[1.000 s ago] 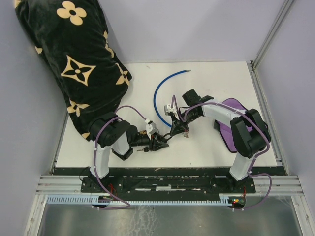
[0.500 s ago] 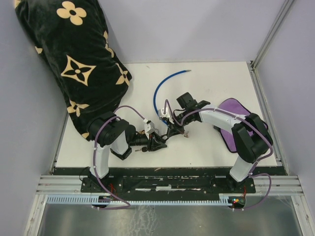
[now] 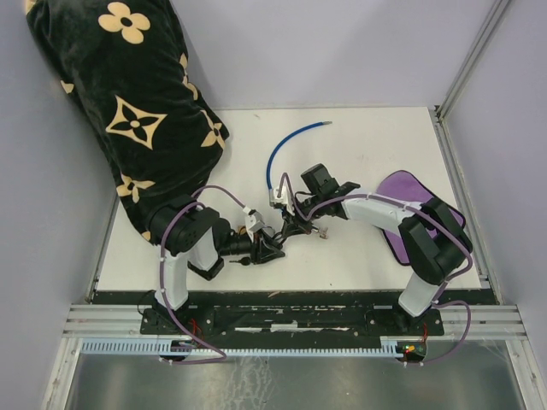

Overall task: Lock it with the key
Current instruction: Lock the lock.

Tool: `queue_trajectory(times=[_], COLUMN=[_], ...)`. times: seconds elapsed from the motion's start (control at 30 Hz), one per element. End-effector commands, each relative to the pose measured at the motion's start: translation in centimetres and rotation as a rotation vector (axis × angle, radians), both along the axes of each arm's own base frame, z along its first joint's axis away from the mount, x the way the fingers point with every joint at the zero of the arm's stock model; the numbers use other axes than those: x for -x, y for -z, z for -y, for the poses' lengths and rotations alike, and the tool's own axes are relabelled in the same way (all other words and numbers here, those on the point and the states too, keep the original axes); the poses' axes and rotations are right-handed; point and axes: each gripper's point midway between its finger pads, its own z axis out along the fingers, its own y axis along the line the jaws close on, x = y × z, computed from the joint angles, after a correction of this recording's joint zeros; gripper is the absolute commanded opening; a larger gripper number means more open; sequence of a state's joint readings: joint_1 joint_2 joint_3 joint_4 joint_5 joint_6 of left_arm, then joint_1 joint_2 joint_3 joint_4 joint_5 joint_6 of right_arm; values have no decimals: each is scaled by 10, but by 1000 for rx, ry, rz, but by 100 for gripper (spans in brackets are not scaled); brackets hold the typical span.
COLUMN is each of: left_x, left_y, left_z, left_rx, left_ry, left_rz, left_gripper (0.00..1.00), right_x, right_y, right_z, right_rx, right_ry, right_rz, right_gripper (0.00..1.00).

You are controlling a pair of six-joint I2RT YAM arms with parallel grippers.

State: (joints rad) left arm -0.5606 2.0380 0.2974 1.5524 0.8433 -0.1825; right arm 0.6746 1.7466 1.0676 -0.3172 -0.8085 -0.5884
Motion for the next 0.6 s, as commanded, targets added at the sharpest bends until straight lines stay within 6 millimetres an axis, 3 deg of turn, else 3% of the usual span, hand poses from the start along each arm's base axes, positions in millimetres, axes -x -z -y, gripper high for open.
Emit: queue_trajectory(times=[0.0, 0.2, 0.4, 0.57], left_x=[-31, -26, -14, -10], left_y=[-27, -31, -34, -32], left_z=[15, 12, 18, 21], left_rx=[54, 53, 72, 71], left_ry=[-74, -60, 12, 23], left_rz=[309, 342, 342, 344], left_gripper=[3, 3, 3, 3], right_x=[158, 175, 193, 201], right_y=[53, 67, 79, 78], right_z=[-13, 7, 16, 0], right_rx=[56, 117, 150, 132], right_ry=[-385, -464, -596, -616], right_rz=[-318, -333, -233, -207], right_gripper=[2, 2, 2, 2])
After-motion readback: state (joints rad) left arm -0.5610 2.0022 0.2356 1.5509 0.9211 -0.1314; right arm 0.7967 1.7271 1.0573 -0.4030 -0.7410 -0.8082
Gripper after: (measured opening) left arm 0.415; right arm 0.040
